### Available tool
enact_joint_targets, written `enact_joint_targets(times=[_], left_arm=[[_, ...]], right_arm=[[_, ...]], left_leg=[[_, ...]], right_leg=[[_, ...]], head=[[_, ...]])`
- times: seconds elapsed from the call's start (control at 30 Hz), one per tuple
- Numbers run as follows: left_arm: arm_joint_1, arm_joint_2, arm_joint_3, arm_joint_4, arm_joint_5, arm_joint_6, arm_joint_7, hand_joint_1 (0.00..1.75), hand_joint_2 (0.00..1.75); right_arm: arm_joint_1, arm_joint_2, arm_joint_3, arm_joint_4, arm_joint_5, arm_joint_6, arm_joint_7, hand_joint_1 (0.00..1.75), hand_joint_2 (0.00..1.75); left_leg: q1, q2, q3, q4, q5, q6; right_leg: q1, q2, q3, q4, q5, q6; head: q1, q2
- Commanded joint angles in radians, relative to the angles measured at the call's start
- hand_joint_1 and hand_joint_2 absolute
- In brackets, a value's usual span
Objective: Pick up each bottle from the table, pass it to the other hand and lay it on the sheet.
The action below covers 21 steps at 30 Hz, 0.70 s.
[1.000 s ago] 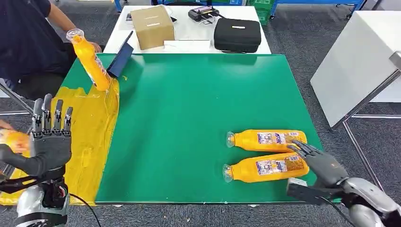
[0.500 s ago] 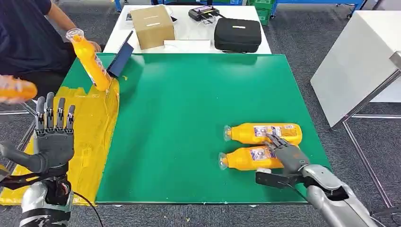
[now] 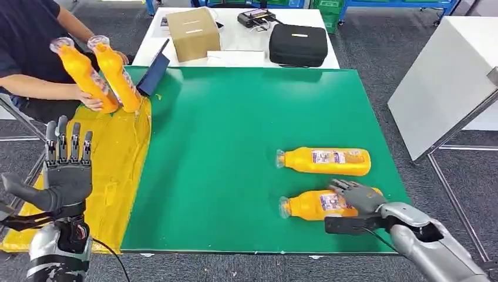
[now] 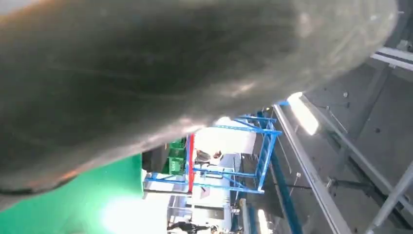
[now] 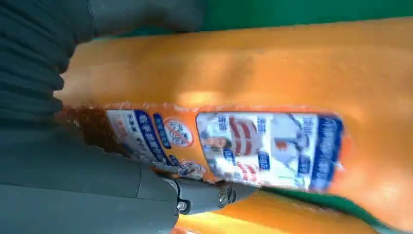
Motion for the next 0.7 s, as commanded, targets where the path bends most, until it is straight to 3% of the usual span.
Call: enact_joint_targets(times=[0.03,0.27,0.37,0.5,0.57,0.7], left_arm=[[-0.067,-0.003,-0.004,0.114,0.006,0.007,0.007,0.0,0.0],[-0.065,-0.004,-0.002,0.116,0.01,0.007,0.011,0.0,0.0],[-0.059,-0.013,-0.003,0.11,0.013,0.01,0.018,0.0,0.0],[-0.01,-0.01,0.017,0.063,0.033,0.002,0.025,0.0,0.0],[-0.002,-0.009,0.023,0.055,0.037,-0.003,0.029,0.0,0.0],[-0.004,-0.012,0.025,0.053,0.038,-0.004,0.031,0.0,0.0]], right_arm=[[0.097,-0.1,0.083,-0.022,-0.036,0.029,0.056,1.75,1.75],[0.086,-0.082,0.076,0.006,-0.034,0.024,0.073,1.75,1.75],[0.065,0.011,0.06,0.111,0.019,-0.022,0.084,1.75,1.75],[-0.008,0.23,-0.047,0.212,-0.027,-0.204,0.015,1.75,1.75],[-0.026,0.252,-0.044,0.208,-0.021,-0.2,0.034,1.75,1.75],[-0.015,0.237,-0.051,0.198,-0.021,-0.199,0.037,1.75,1.75]], left_leg=[[0.002,-0.004,0.002,-0.001,-0.001,-0.001],[0.003,-0.004,0.003,-0.001,-0.001,-0.002],[0.003,-0.002,0.004,-0.002,-0.001,-0.002],[0.005,0.004,0.007,-0.004,-0.001,-0.003],[0.005,0.011,0.007,-0.003,-0.001,-0.002],[0.005,0.024,0.007,-0.002,-0.001,-0.003]], right_leg=[[0.002,-0.002,0.005,-0.003,-0.001,-0.001],[0.002,-0.001,0.006,-0.004,-0.001,-0.003],[0.003,0.002,0.007,-0.005,-0.001,-0.003],[0.005,0.007,0.008,-0.008,0.002,-0.003],[0.006,0.013,0.017,-0.007,0.004,-0.003],[0.006,0.023,0.012,-0.004,0.009,-0.007]], head=[[0.0,0.0],[-0.001,0.0],[0.0,0.0],[0.0,0.0],[0.0,0.0],[0.0,0.0]])
